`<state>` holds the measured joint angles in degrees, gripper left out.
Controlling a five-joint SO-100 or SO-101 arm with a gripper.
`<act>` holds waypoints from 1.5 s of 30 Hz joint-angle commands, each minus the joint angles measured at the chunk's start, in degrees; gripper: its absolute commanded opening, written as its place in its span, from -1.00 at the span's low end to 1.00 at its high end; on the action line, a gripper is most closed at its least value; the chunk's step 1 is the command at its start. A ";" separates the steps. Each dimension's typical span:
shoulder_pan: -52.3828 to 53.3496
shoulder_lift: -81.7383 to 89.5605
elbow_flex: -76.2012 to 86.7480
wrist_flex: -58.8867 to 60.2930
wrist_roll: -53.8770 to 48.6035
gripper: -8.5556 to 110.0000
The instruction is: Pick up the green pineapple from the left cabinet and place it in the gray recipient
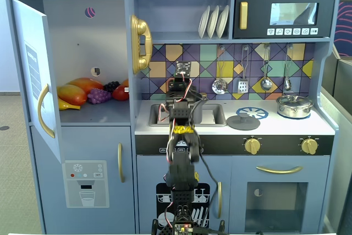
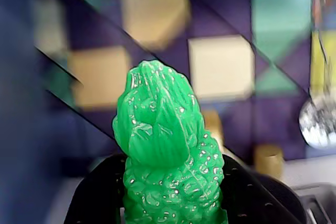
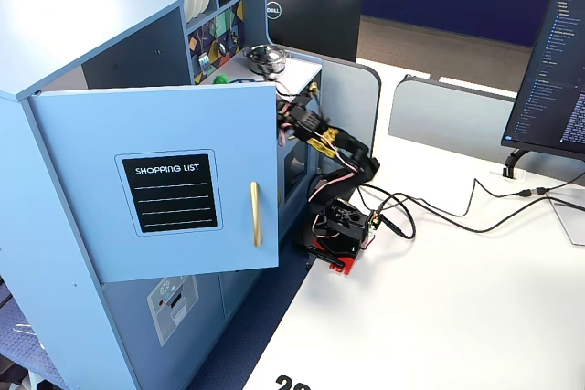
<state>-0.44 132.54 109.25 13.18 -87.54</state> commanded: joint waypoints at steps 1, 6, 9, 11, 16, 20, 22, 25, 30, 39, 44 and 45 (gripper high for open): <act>3.34 -8.00 -9.23 0.97 -0.79 -0.84; 5.01 -11.51 -11.34 0.79 3.08 -0.29; 4.22 -11.25 -11.25 0.79 3.25 -0.19; 3.78 -10.37 -11.51 0.79 2.90 -0.22; 2.02 0.00 -10.63 12.22 0.44 -0.44; 0.09 15.64 -2.99 32.08 -3.52 -0.71; -0.70 22.85 2.99 40.52 -7.47 -0.85; -0.62 31.20 13.36 47.02 -9.23 -0.86; -0.18 39.37 32.78 47.81 -7.38 -0.86; -1.05 45.09 60.56 40.43 -1.32 -0.86; -2.11 47.46 62.75 52.12 3.08 -0.86; -1.85 48.78 62.75 56.69 2.99 -0.86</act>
<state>-1.41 179.21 172.00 60.82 -86.48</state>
